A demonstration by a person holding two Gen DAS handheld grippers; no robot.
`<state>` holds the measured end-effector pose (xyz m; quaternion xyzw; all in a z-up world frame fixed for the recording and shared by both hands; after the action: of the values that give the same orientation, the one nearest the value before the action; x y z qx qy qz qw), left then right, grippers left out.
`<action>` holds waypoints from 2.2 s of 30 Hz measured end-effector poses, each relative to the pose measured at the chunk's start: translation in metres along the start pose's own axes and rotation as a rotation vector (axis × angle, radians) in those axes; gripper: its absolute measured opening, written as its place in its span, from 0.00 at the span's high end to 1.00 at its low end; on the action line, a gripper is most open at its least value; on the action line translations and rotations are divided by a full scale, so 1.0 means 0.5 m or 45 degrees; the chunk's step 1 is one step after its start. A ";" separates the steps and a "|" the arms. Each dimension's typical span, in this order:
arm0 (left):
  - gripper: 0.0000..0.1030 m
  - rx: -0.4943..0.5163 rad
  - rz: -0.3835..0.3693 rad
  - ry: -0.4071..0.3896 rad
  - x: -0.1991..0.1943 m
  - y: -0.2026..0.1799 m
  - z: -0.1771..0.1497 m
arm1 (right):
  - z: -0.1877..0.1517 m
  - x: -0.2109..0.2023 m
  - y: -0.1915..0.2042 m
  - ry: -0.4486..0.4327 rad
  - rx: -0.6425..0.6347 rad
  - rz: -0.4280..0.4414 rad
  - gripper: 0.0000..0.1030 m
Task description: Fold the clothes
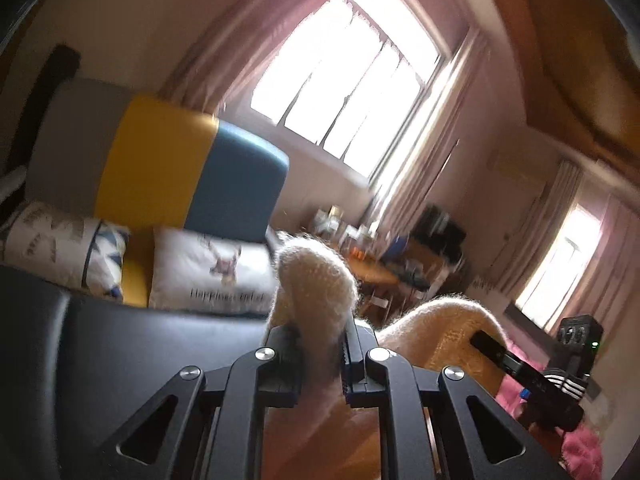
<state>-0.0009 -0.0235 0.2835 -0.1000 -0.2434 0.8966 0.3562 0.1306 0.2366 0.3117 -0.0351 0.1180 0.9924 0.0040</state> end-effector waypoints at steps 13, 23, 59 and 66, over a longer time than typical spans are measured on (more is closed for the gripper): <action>0.87 0.018 -0.041 -0.376 -0.184 -0.055 0.154 | 0.148 -0.019 0.142 -0.279 -0.121 0.158 0.95; 0.87 0.131 0.045 -0.475 -0.215 -0.017 0.213 | 0.193 -0.030 0.127 -0.369 -0.050 0.207 0.95; 0.25 0.077 0.713 0.445 0.132 0.466 -0.259 | -0.423 0.488 -0.193 0.726 0.157 -0.210 0.78; 0.15 0.227 0.579 0.454 0.036 0.329 -0.314 | -0.371 0.275 -0.175 0.741 0.114 -0.191 0.75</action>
<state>-0.0556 -0.0573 0.0645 -0.2763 -0.0686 0.9394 0.1908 0.0077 0.2784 0.1018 -0.3265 0.1549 0.9314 0.0450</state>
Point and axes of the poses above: each gripper's, at about its wrist camera, not at the fingertips, and x roughly the way its jaws point, y to its left, z to its top, the point moved 1 cm from there along x, roughly the way its jaws point, and after that the axes turned 13 degrees about -y, right-handed, at the moved point
